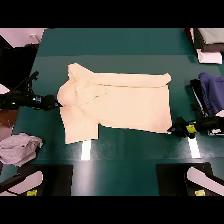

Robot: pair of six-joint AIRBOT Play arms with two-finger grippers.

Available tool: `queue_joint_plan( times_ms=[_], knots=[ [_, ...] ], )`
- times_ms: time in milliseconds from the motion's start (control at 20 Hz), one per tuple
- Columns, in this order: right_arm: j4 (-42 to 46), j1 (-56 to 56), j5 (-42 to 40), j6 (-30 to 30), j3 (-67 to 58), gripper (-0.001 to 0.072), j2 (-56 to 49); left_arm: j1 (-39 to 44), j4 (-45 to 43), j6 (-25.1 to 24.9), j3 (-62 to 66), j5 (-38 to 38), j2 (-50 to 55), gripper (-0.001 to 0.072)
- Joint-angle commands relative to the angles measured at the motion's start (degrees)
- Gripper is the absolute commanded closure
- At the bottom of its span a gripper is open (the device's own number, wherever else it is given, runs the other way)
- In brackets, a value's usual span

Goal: Fold the shirts.

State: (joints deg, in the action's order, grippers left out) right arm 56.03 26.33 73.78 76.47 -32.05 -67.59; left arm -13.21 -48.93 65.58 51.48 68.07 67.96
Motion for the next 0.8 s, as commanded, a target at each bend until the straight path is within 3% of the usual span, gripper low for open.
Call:
queue_joint_plan(
  times_ms=[0, 250, 550, 750],
  knots=[
    [-0.52, -2.47, 0.59, -1.86, 0.07, 0.0697, -0.09, -0.04, 0.11, -0.02, 0.07, 0.57, -0.07, 0.0681],
    [-3.21, -6.75, 0.59, -1.68, -11.04, 0.0699, 7.19, -0.04, 0.35, 3.17, 10.64, 1.07, -3.17, 0.0682],
    [-4.96, -7.63, -9.09, 1.7, -46.14, 0.0699, 17.25, -0.04, 0.52, 8.44, 47.36, 0.96, -7.8, 0.0682],
    [-4.83, -7.63, -8.76, 1.73, -69.9, 0.0699, 17.49, -0.04, 0.55, 11.23, 73.46, 0.94, -8.26, 0.0682]
  ],
)
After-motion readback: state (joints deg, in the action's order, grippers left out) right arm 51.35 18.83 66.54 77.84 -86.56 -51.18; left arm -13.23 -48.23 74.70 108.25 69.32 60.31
